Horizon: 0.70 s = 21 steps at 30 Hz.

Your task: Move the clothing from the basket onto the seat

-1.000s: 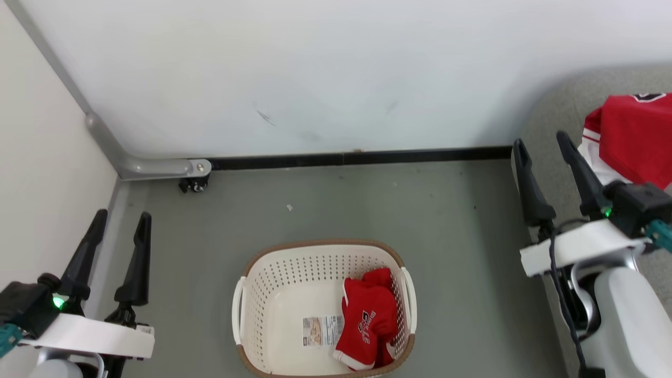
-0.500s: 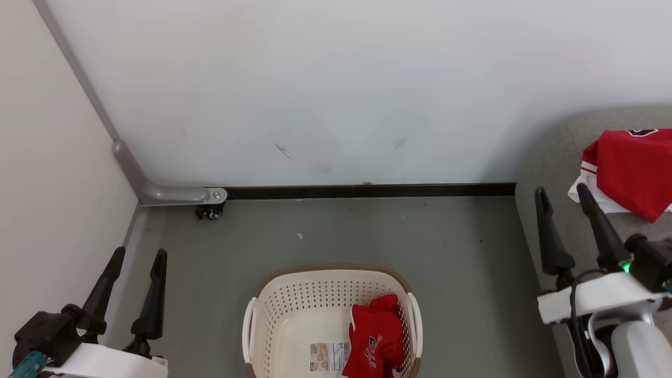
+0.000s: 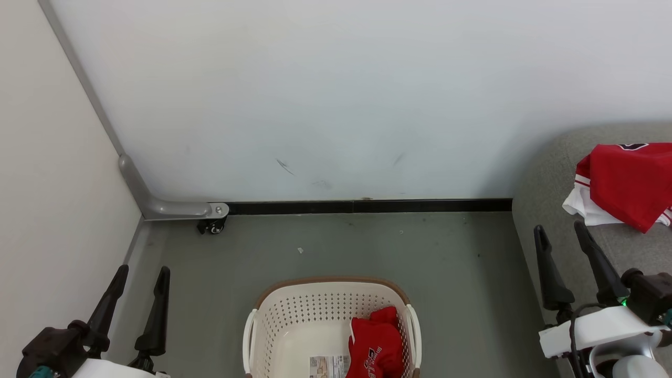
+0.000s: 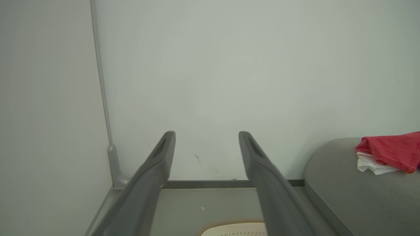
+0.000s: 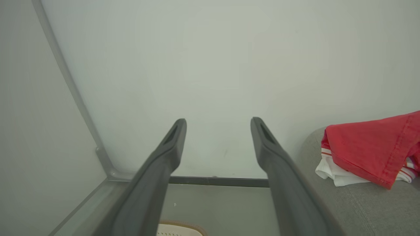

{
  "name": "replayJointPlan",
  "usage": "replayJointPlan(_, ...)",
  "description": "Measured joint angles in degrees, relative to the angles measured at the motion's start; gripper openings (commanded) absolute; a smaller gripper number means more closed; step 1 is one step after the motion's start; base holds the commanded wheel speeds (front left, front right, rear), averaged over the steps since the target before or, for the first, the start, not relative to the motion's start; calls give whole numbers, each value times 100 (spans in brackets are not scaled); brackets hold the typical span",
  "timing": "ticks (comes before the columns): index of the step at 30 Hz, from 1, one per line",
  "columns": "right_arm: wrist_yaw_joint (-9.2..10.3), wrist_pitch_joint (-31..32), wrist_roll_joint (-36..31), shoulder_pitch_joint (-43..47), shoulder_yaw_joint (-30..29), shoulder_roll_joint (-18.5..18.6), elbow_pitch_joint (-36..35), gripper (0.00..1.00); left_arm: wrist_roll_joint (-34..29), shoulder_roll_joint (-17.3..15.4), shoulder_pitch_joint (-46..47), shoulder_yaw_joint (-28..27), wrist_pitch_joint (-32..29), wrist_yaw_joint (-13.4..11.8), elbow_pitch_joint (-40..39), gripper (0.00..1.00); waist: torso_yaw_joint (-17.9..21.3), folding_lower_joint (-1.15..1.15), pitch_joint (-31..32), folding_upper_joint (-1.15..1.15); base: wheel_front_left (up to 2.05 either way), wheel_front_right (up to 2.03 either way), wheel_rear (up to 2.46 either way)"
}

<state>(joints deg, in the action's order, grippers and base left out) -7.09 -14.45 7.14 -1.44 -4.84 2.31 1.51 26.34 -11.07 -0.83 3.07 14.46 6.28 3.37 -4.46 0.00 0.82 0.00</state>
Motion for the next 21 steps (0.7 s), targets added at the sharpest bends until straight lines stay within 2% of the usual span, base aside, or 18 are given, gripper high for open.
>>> replayJointPlan(21,0,0,3,149,-19,-7,-149,100,-132,172,-35,-93,0,53,24,100,18,0,80,0,0,0,0)
